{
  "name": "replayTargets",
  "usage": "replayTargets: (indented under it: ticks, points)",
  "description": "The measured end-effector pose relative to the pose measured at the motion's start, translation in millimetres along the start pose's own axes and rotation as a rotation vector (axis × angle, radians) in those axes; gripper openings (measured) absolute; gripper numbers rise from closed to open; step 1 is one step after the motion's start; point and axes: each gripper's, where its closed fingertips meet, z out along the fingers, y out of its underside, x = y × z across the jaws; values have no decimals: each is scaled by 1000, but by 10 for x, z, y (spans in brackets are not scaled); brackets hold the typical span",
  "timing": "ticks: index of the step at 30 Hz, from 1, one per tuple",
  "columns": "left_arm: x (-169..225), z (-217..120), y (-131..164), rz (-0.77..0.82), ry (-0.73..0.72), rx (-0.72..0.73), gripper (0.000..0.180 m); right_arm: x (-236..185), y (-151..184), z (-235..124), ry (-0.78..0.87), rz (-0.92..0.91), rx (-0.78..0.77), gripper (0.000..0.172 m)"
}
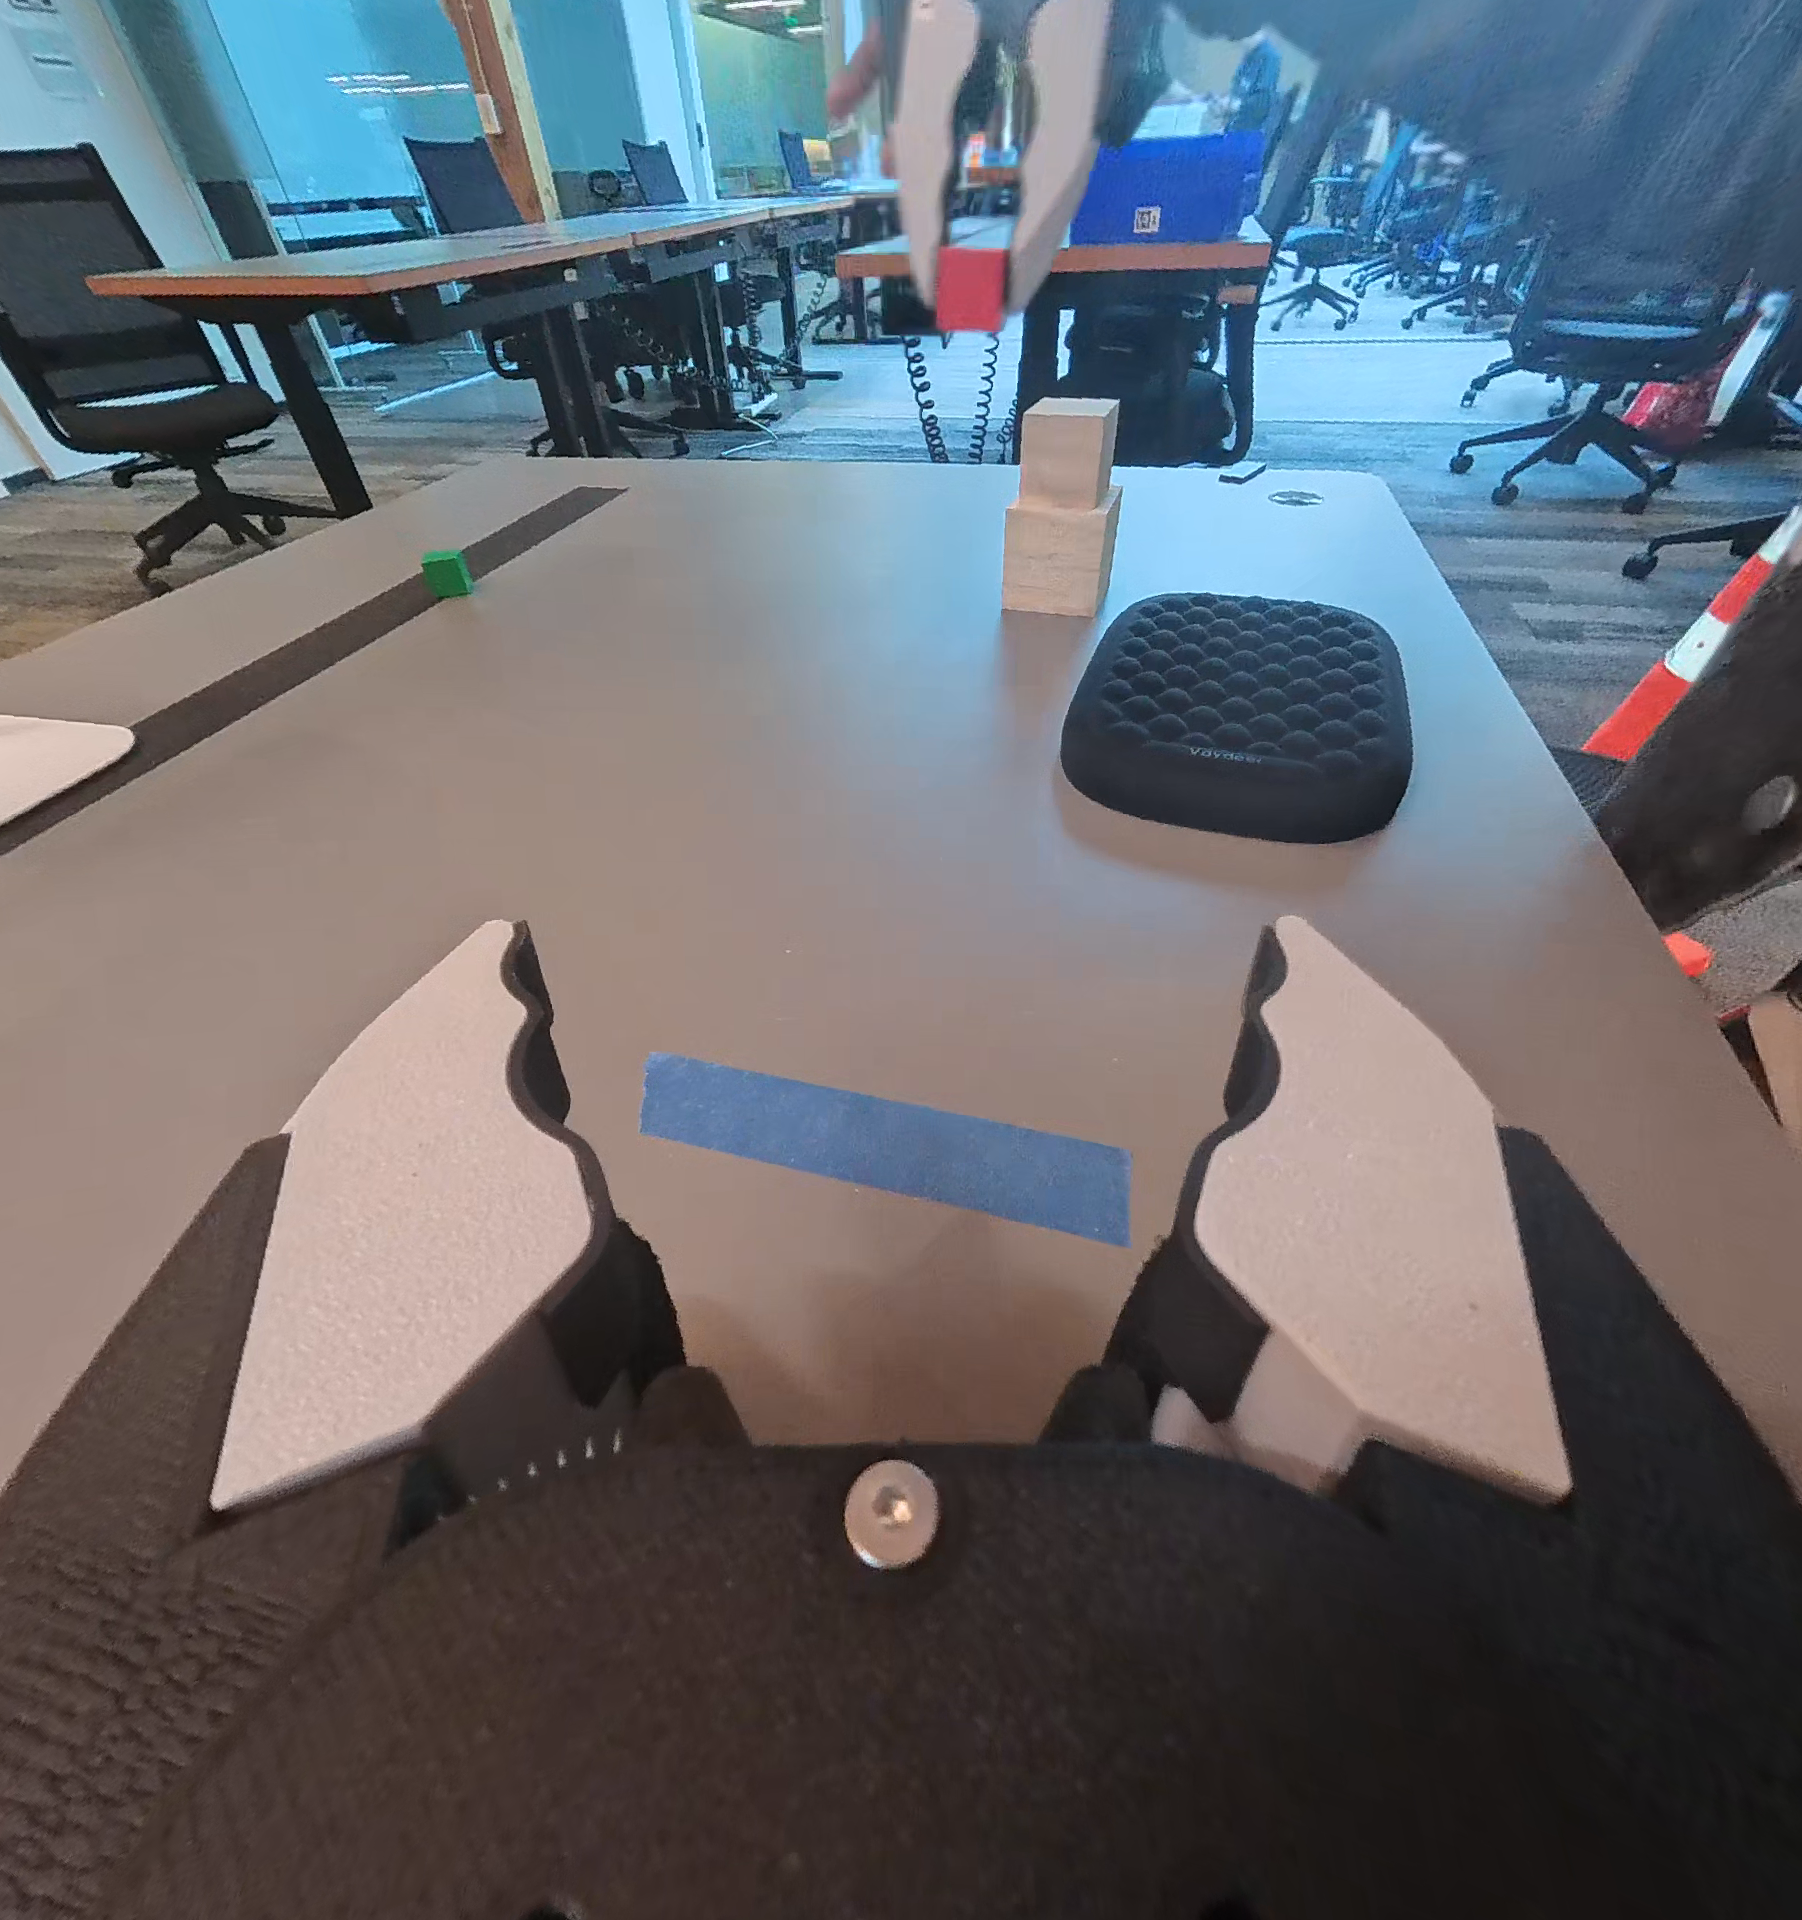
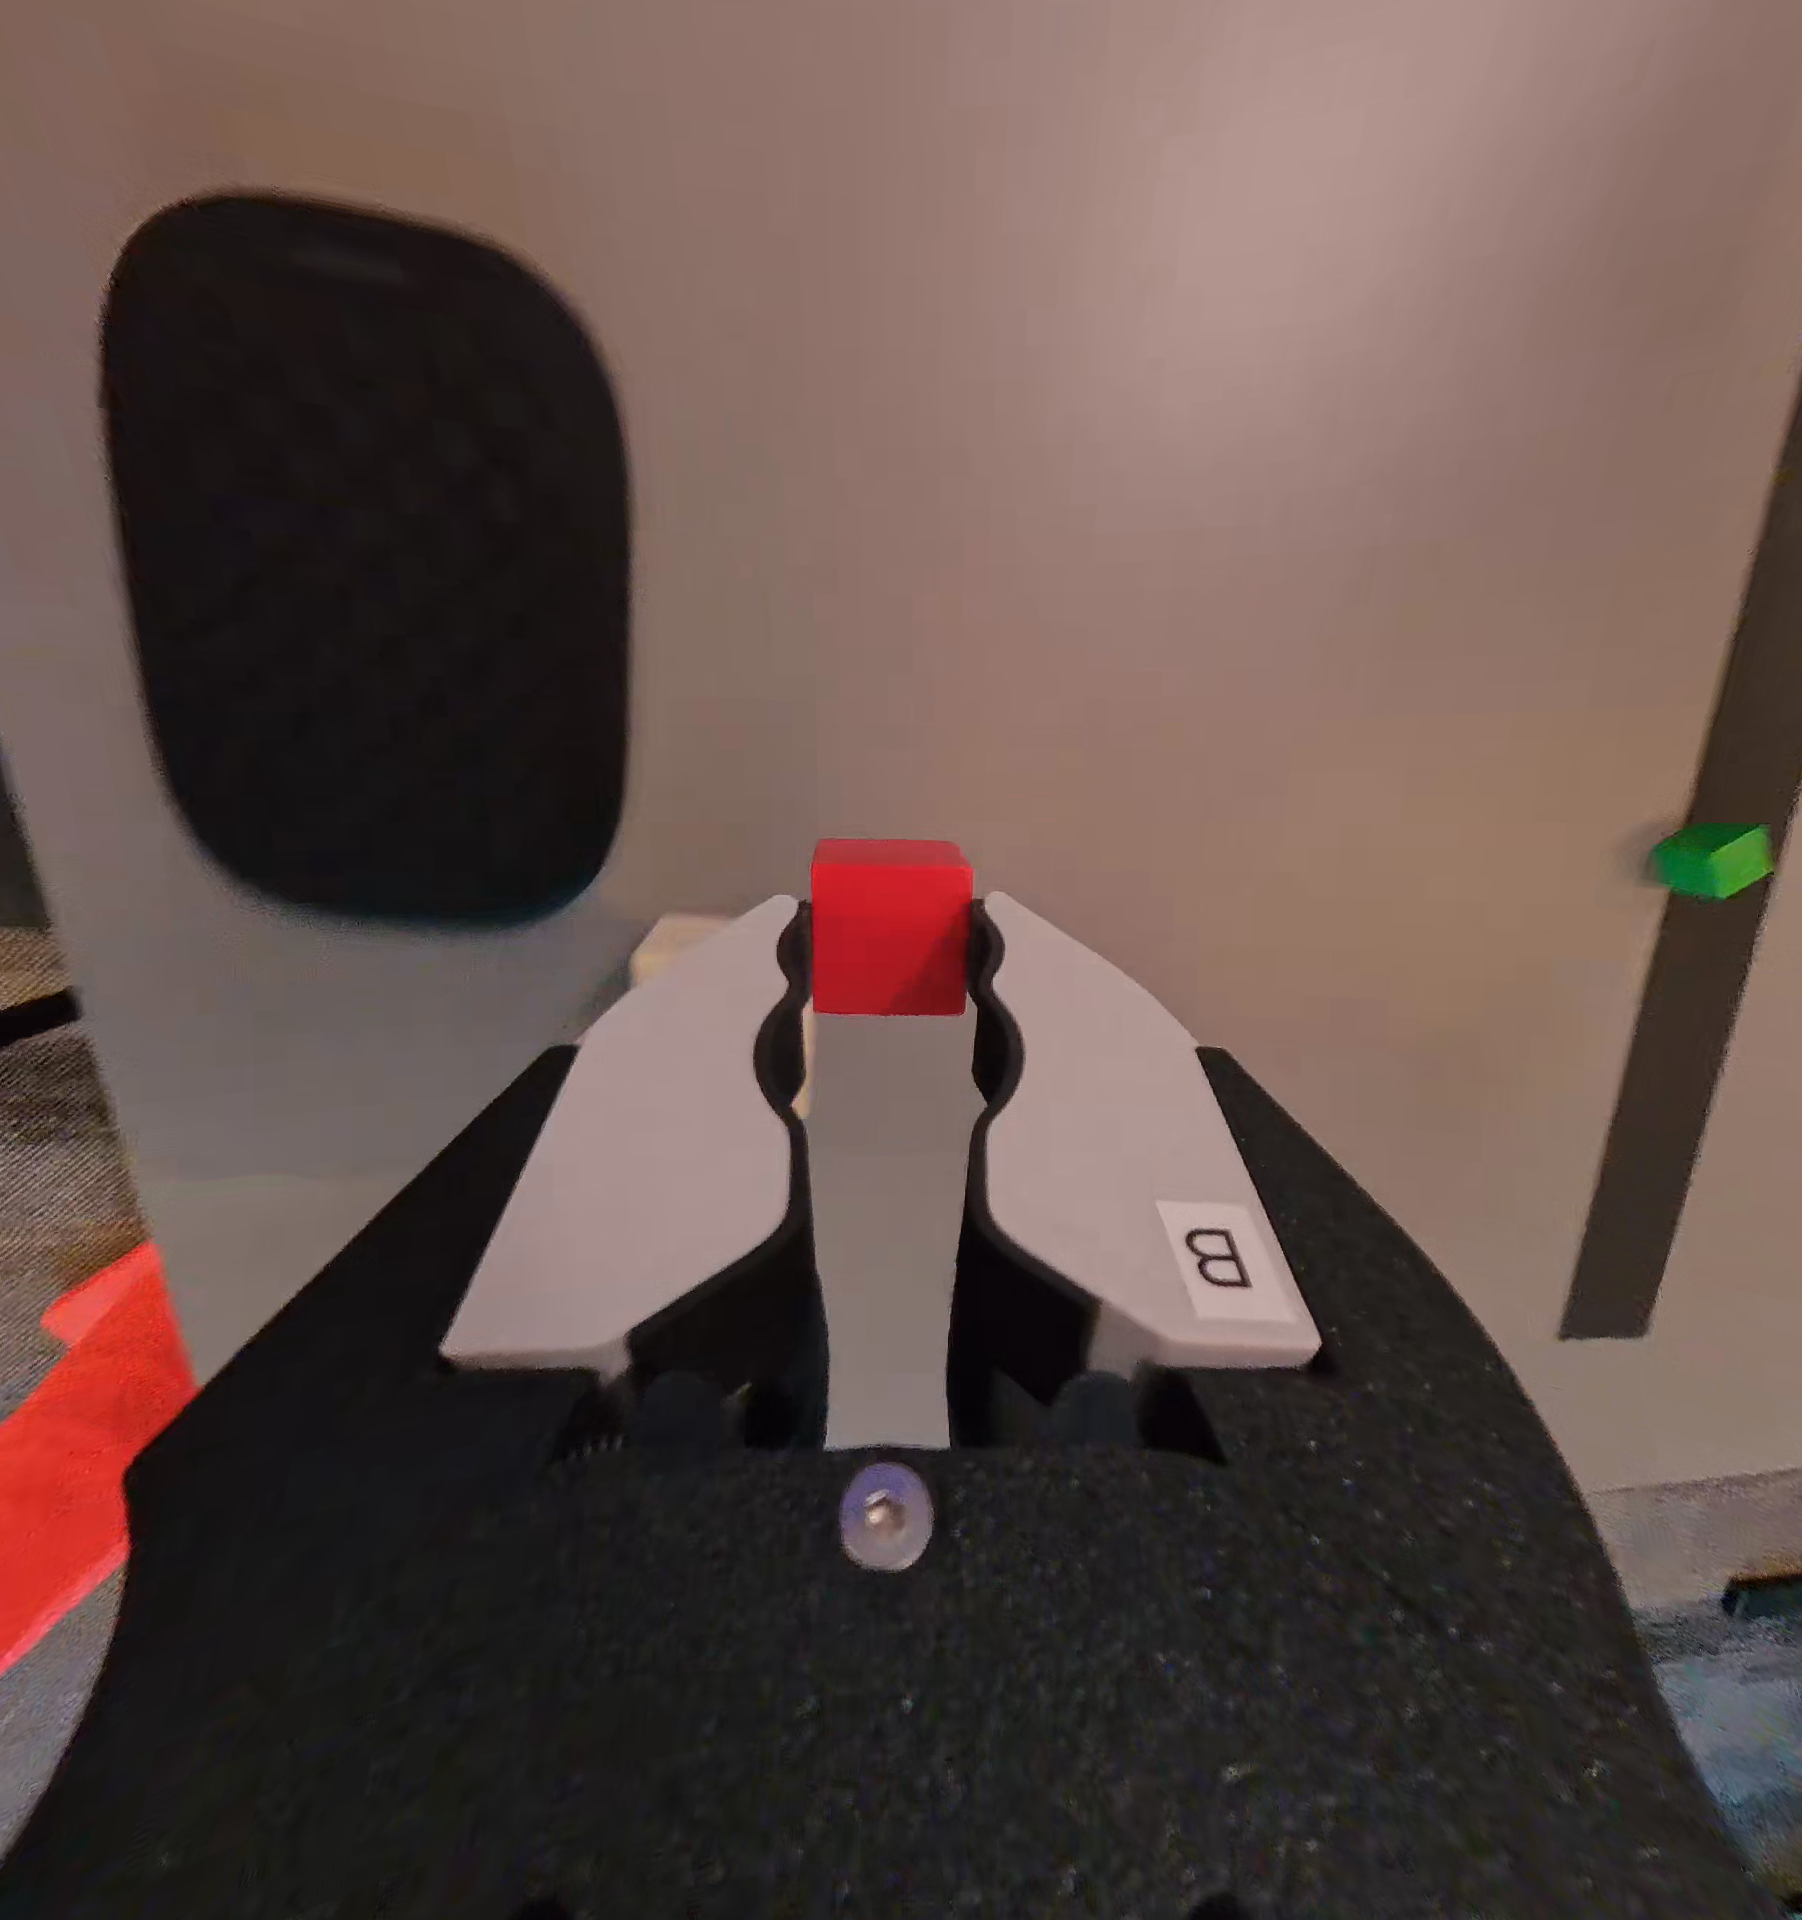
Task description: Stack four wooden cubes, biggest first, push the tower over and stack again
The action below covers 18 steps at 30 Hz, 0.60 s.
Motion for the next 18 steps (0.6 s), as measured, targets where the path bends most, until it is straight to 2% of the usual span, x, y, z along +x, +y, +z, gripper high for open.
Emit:
replayTargets:
  ticks: [6, 18]
  points:
    - [-2, 5, 5, -2, 1, -4, 125, -376, 434, -85, -13, 35, 2, 28]
    - [-16, 1, -1, -16, -1, 1, 124, -421, 643, 134, -65, 92, -12, 28]
